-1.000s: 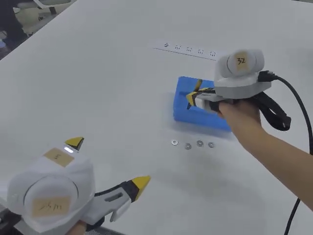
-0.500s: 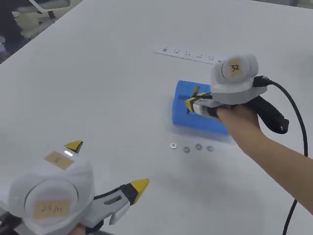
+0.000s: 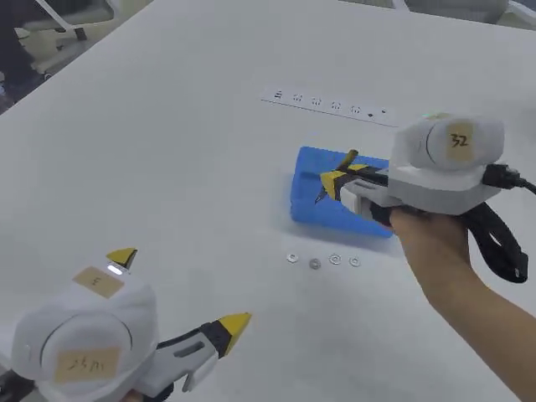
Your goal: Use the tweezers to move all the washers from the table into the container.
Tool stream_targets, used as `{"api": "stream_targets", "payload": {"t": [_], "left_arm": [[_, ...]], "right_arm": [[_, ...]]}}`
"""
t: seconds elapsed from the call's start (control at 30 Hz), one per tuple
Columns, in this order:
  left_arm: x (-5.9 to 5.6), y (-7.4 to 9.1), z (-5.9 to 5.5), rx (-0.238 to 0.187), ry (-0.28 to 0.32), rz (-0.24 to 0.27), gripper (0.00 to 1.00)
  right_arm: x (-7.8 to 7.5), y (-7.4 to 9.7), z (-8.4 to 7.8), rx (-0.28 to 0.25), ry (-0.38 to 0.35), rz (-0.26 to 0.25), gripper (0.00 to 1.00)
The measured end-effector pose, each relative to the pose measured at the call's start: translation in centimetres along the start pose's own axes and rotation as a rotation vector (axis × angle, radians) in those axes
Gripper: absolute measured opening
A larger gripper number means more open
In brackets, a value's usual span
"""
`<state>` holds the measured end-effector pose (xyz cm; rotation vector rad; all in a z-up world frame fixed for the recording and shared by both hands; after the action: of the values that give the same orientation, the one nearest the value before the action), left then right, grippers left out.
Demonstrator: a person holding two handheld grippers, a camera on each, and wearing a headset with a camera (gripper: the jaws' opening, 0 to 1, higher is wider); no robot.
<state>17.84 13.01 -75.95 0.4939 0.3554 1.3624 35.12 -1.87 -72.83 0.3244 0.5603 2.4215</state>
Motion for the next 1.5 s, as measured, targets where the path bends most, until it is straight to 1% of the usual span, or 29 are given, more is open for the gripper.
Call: {"api": "stream_targets", "payload": {"t": [0.07, 0.1, 0.13, 0.23, 0.3, 0.4, 0.5, 0.63, 0.73, 1.0, 1.1, 1.3, 1.4, 1.5], "left_arm": [[-0.1, 0.0, 0.0, -0.001, 0.001, -0.002, 0.9], [-0.1, 0.0, 0.0, 0.002, 0.001, -0.005, 0.9], [-0.1, 0.0, 0.0, 0.005, 0.0, -0.007, 0.9], [-0.2, 0.1, 0.1, -0.001, -0.006, -0.008, 0.91], [-0.1, 0.0, 0.0, 0.008, -0.007, -0.004, 0.91], [-0.1, 0.1, 0.0, 0.009, -0.003, -0.001, 0.91], [0.0, 0.1, -0.1, 0.017, -0.004, 0.001, 0.91], [-0.1, 0.1, 0.0, 0.016, -0.009, -0.001, 0.91], [0.0, 0.0, 0.0, 0.017, -0.008, -0.002, 0.91], [0.0, -0.1, -0.2, 0.021, -0.01, -0.006, 0.9], [0.0, -0.1, -0.2, 0.024, -0.012, -0.005, 0.9], [0.1, 0.0, -0.2, 0.026, -0.013, -0.002, 0.9], [0.1, 0.0, -0.2, 0.025, -0.012, 0.0, 0.9], [0.1, 0.0, -0.2, 0.027, -0.011, 0.002, 0.9]], "right_arm": [[0.6, 0.1, -0.6, 0.007, -0.002, 0.01, 0.03], [1.0, 0.1, -1.1, 0.02, 0.001, 0.02, 0.03], [1.1, 0.1, -1.2, 0.025, 0.003, 0.022, 0.03], [1.9, -0.3, -2.2, 0.042, -0.013, 0.047, 0.04], [2.2, -0.7, -2.8, 0.057, -0.012, 0.056, 0.04], [2.5, -1.4, -3.6, 0.085, -0.008, 0.071, 0.04], [2.4, -2.0, -4.3, 0.111, 0.001, 0.074, 0.04], [2.3, -2.5, -5.0, 0.128, 0.004, 0.075, 0.04], [2.3, -2.6, -5.3, 0.136, 0.003, 0.07, 0.04], [2.5, -2.8, -5.3, 0.131, 0.0, 0.066, 0.04], [2.8, -2.9, -5.4, 0.13, 0.017, 0.067, 0.04], [3.0, -2.8, -5.3, 0.134, 0.077, 0.064, 0.04], [3.0, -2.9, -5.3, 0.144, 0.094, 0.069, 0.04], [3.0, -2.9, -5.2, 0.151, 0.105, 0.062, 0.04]]}}
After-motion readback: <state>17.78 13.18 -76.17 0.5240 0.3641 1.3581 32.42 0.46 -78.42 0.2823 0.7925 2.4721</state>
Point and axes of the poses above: the centre of the closed fingertips' face, and the gripper's own axes: y roughly backward along the fingers, x roughly to its left, z roughly out of its top, the point moved 6 cm from there along y, roughly backward along the fingers, and after that the axes turned 2 degrees about -z, right-handed, at the moved point
